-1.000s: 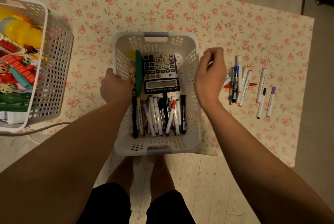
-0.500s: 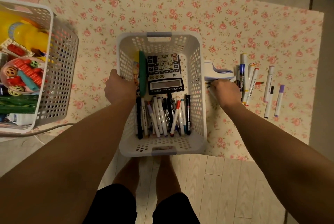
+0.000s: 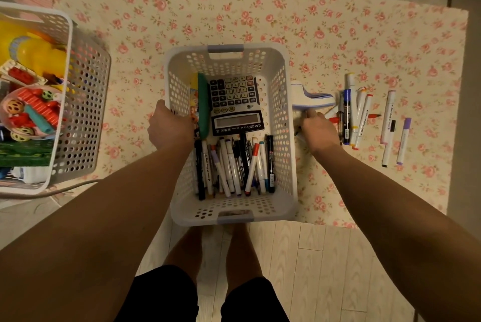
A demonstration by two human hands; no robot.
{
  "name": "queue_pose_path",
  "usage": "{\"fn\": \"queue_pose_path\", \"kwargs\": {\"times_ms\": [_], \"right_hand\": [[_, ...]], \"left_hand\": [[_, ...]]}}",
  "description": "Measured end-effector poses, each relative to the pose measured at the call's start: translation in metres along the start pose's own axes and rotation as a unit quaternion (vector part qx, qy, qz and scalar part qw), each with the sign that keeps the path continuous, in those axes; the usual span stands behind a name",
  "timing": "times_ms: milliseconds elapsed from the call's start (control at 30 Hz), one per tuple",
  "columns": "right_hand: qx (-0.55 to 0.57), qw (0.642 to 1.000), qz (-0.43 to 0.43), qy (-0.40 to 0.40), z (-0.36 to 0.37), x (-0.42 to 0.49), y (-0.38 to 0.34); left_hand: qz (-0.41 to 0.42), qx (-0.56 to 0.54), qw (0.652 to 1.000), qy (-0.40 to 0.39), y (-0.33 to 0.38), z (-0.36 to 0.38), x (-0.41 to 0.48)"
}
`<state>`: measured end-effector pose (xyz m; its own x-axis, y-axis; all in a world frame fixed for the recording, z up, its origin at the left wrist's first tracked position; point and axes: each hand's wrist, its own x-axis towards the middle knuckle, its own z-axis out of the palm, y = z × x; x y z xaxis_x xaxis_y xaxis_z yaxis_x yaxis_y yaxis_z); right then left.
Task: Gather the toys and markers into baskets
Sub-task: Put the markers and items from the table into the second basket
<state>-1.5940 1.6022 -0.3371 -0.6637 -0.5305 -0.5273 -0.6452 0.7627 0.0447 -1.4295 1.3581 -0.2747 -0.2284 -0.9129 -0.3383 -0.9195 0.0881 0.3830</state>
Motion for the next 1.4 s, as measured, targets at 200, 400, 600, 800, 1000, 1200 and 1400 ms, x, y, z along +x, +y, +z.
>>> {"fn": "queue_pose_path", "kwargs": {"times_ms": [200,400,600,800,1000,1200,1400], "right_hand": [[0.049,0.998,-0.038,0.030,-0.001,-0.017,0.010],[0.172,0.985,0.022,-0.024,0.014,-0.036,0.017],[0.205,0.972,0.099,-0.056,0.033,-0.035,0.017],[0.203,0.972,0.093,-0.075,0.032,-0.035,0.015],[0.349,0.923,0.139,0.084,0.001,-0.042,0.004],[0.528,0.808,0.113,0.235,-0.077,-0.052,-0.038],[0.630,0.766,0.046,0.117,-0.101,-0.064,-0.101]], "left_hand": [[-0.009,0.004,1.000,0.002,0.001,0.001,0.002],[-0.008,0.000,1.000,-0.003,0.002,-0.002,0.001],[-0.008,0.000,1.000,0.000,0.001,0.000,0.003],[-0.008,0.001,1.000,-0.001,0.000,0.000,0.003],[-0.007,0.008,1.000,-0.001,0.001,-0.001,0.003],[0.004,0.003,1.000,0.006,0.001,-0.001,0.001],[0.001,0.004,1.000,0.007,0.002,-0.001,0.000]]}}
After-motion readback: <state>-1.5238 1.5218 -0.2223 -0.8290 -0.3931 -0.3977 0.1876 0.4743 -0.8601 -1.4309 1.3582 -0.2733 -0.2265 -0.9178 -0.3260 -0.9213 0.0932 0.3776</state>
